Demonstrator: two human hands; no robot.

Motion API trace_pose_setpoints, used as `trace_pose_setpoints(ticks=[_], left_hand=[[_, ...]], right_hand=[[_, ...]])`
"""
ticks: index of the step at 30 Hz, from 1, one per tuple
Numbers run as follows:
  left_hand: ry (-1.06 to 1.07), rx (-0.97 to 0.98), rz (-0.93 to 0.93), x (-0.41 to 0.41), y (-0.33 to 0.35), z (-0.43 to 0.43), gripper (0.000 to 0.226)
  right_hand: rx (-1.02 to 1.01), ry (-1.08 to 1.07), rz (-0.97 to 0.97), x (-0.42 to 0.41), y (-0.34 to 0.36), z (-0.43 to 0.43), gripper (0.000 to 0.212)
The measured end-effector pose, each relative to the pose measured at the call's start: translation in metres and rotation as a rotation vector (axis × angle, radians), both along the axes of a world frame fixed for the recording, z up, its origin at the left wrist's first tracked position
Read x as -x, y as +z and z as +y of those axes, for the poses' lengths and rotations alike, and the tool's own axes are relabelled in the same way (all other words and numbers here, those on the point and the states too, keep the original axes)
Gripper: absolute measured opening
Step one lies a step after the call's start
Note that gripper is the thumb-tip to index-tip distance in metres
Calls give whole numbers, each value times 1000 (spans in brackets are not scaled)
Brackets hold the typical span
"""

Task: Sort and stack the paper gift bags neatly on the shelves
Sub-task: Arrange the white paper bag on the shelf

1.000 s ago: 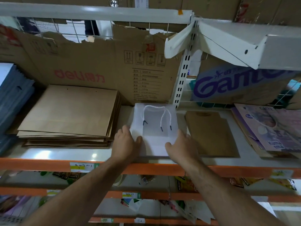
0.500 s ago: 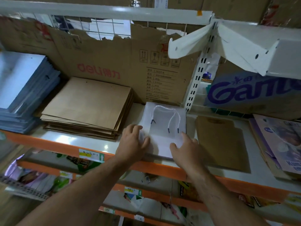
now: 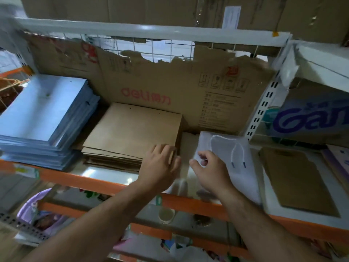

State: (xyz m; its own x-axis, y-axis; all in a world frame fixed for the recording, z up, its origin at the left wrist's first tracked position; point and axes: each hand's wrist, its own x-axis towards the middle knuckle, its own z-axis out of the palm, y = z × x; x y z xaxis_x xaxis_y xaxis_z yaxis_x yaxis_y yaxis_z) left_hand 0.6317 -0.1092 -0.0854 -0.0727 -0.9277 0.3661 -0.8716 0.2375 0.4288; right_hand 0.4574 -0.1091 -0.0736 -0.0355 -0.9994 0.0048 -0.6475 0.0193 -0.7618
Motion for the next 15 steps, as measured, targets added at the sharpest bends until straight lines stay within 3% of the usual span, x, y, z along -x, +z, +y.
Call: trace_pose_setpoints(ticks=[5, 8, 11, 15], left_hand=[[11, 4, -15, -91, 10, -25, 43], [149, -23, -60, -150, 13, -45, 52], [325, -194, -33, -194, 15, -65, 62], [380, -406, 154, -223, 16, -85, 72]], right_hand=[[-141, -66, -46, -75, 0, -28, 57], [-216, -175, -70, -107, 0, -45, 61], [-231, -312, -148, -121, -4, -56, 58], [-307, -420, -163, -123, -4, -67, 77]])
